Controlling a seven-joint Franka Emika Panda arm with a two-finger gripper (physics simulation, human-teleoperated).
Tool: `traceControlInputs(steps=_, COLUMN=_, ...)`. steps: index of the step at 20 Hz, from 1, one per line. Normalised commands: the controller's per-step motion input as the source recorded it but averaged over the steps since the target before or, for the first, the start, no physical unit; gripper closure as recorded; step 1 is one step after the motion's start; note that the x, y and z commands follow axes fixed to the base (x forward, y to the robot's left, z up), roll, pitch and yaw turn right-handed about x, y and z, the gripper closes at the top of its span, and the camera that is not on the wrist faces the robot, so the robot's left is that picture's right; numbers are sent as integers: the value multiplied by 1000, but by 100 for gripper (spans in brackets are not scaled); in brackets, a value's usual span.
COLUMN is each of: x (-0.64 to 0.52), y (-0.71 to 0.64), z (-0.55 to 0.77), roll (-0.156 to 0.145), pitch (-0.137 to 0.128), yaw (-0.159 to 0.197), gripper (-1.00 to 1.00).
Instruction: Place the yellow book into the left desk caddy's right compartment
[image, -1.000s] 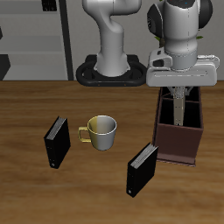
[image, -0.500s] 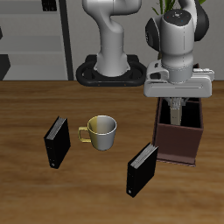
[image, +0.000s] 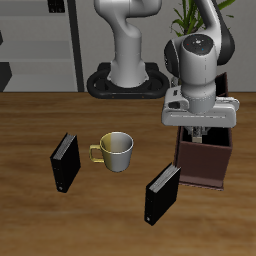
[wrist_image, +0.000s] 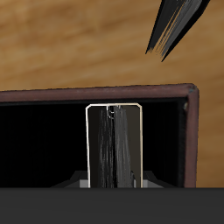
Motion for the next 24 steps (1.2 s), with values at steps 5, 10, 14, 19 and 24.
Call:
traceControlInputs(steps=5, x=74, y=-14, z=-389, roll=-3, pitch=59, yaw=24, gripper=100)
traceControlInputs(steps=10, x=107, y=-110, z=-175, roll=-62, pitch=61, yaw=15, gripper=-100)
traceControlInputs(steps=14, x=36, y=-37, z=29, roll=20, pitch=15, yaw=-12, gripper=-100)
traceControlInputs(steps=19, x=-41, y=-46, z=126, roll=0, pitch=-13, yaw=-16, gripper=-100)
traceControlInputs(steps=24, x=-179, y=-88, z=191, roll=16, pitch=-17, yaw=5, gripper=-100)
